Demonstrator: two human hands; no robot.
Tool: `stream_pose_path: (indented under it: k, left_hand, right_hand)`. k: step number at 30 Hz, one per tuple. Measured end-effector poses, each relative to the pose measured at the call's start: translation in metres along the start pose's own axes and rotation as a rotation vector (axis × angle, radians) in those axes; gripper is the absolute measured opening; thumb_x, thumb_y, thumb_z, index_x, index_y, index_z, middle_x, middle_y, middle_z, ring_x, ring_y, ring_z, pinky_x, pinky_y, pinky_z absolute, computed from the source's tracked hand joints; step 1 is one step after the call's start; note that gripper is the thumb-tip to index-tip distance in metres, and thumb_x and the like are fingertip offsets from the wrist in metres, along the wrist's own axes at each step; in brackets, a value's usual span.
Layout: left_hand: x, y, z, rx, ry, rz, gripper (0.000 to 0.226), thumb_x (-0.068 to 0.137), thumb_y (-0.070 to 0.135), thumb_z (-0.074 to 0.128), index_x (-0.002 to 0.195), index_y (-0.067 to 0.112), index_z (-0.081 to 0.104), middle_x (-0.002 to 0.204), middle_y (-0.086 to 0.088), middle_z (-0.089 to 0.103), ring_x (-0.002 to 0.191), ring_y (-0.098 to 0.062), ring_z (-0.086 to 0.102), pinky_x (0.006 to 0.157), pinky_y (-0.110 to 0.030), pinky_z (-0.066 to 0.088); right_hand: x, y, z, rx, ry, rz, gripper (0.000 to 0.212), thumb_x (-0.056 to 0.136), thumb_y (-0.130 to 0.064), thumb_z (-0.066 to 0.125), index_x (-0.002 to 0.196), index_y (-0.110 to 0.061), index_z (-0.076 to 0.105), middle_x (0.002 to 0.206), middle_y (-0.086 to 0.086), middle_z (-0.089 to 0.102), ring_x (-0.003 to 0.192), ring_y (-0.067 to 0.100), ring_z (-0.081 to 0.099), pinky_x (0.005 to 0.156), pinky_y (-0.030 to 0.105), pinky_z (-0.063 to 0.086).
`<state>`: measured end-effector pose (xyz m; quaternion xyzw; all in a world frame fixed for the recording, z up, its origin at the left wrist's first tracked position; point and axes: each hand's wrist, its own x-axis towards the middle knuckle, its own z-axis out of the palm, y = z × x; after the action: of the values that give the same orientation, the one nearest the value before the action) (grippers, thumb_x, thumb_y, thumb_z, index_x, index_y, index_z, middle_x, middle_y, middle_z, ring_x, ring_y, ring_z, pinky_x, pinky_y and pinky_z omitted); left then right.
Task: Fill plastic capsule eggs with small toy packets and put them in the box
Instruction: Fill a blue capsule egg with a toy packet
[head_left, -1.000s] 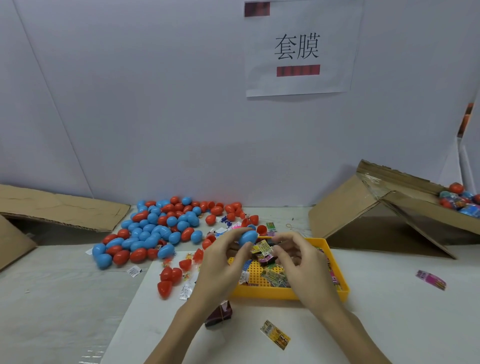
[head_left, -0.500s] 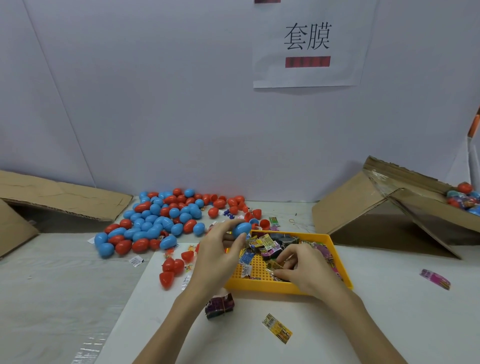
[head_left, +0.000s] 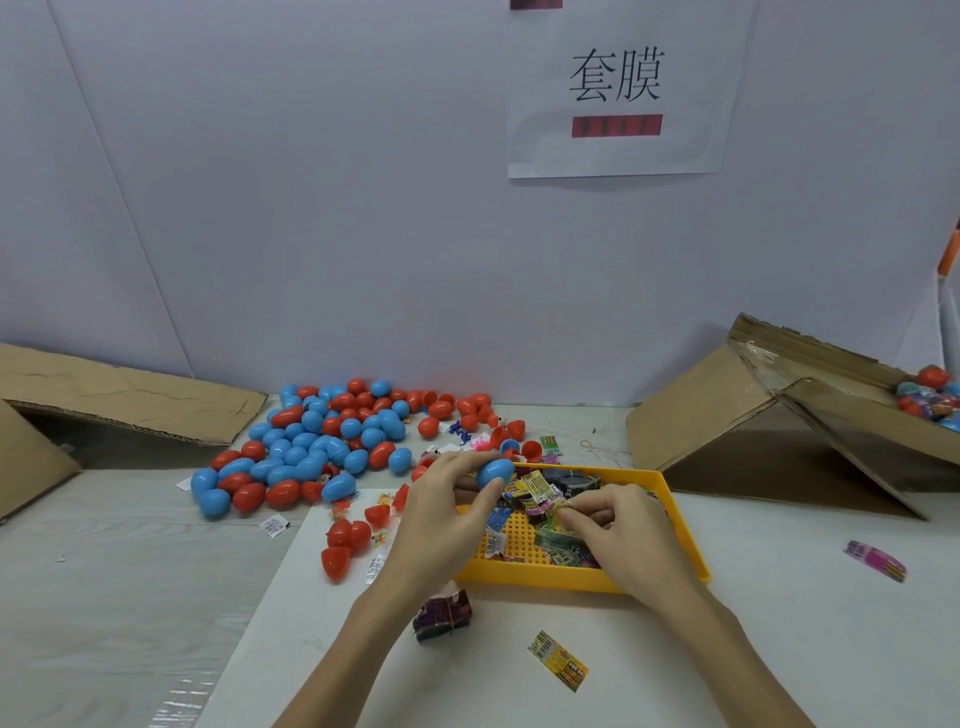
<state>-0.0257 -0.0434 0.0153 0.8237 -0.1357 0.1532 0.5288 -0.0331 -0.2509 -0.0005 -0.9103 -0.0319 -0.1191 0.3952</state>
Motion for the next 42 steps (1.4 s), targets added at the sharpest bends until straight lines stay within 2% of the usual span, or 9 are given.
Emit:
stream_pose_path:
  k: [6,10,13,16,20,26,34,39,42]
  left_hand:
    - [0.000,0.000,0.002,-0.079,-0.068,-0.033,0.029,0.097,0.016,0.069,0.122,0.029,0.063,0.109,0.013,0.070,0.097,0.000,0.067,0.082,-0.018,0.057]
    - [-0.002,0.002,0.004,-0.138,-0.112,-0.044,0.023,0.097,0.016,0.068,0.118,0.024,0.068,0.106,0.011,0.073,0.093,-0.004,0.072,0.080,-0.018,0.057]
    - [-0.004,0.004,0.006,-0.192,-0.145,-0.062,0.023,0.096,0.018,0.069,0.118,0.026,0.071,0.105,0.011,0.075,0.095,-0.009,0.073,0.084,-0.024,0.059]
    - [-0.004,0.006,0.007,-0.240,-0.180,-0.088,0.026,0.093,0.021,0.073,0.118,0.029,0.071,0.107,0.008,0.075,0.098,-0.011,0.073,0.086,-0.026,0.060]
    - [-0.005,0.006,0.009,-0.229,-0.200,-0.077,0.031,0.092,0.018,0.074,0.123,0.023,0.071,0.110,0.007,0.074,0.099,-0.010,0.072,0.085,-0.024,0.060]
    - [-0.005,0.005,0.011,-0.206,-0.174,-0.079,0.030,0.094,0.019,0.072,0.123,0.021,0.070,0.106,0.005,0.075,0.093,-0.010,0.074,0.085,-0.029,0.061]
    - [-0.006,0.005,0.012,-0.185,-0.161,-0.083,0.027,0.095,0.021,0.070,0.121,0.026,0.068,0.104,0.006,0.074,0.092,-0.008,0.074,0.085,-0.030,0.061]
    - [-0.005,0.004,0.012,-0.187,-0.153,-0.096,0.029,0.095,0.020,0.070,0.124,0.023,0.068,0.103,0.006,0.075,0.092,-0.009,0.073,0.086,-0.031,0.062]
    - [-0.005,0.004,0.011,-0.193,-0.151,-0.099,0.029,0.095,0.020,0.070,0.124,0.023,0.069,0.102,0.006,0.075,0.092,-0.009,0.073,0.086,-0.031,0.062]
  right_hand:
    - [-0.002,-0.003,-0.005,0.128,0.079,0.007,0.011,0.090,-0.025,0.080,0.099,-0.025,0.074,0.088,-0.008,0.071,0.086,0.010,0.067,0.073,0.021,0.056]
    - [-0.003,-0.008,-0.008,0.312,0.102,0.016,0.012,0.087,-0.033,0.081,0.089,-0.022,0.079,0.079,-0.006,0.076,0.079,0.008,0.071,0.072,0.025,0.059]
    - [-0.004,-0.011,-0.008,0.377,0.106,0.012,0.014,0.087,-0.038,0.078,0.086,-0.025,0.080,0.077,-0.009,0.076,0.078,0.008,0.071,0.072,0.030,0.061]
    - [-0.005,-0.012,-0.007,0.382,0.114,0.006,0.016,0.086,-0.043,0.075,0.086,-0.028,0.079,0.078,-0.012,0.076,0.080,0.006,0.071,0.071,0.027,0.060]
    - [-0.006,-0.013,-0.006,0.393,0.113,0.005,0.022,0.083,-0.048,0.072,0.088,-0.027,0.079,0.077,-0.012,0.076,0.075,0.005,0.070,0.067,0.024,0.058]
    - [-0.006,-0.015,-0.005,0.397,0.059,-0.025,0.026,0.087,-0.050,0.067,0.091,-0.026,0.078,0.077,-0.008,0.076,0.064,0.010,0.068,0.070,0.032,0.062]
    - [-0.008,-0.017,-0.006,0.427,0.035,-0.009,0.031,0.084,-0.055,0.063,0.088,-0.028,0.079,0.077,-0.011,0.077,0.060,0.006,0.067,0.064,0.019,0.056]
    - [-0.008,-0.020,-0.008,0.430,0.019,0.012,0.036,0.083,-0.059,0.062,0.085,-0.028,0.080,0.075,-0.010,0.077,0.061,0.007,0.067,0.066,0.022,0.057]
    - [-0.008,-0.019,-0.008,0.416,0.033,0.033,0.039,0.082,-0.060,0.061,0.088,-0.026,0.081,0.067,-0.003,0.074,0.068,0.014,0.072,0.072,0.030,0.059]
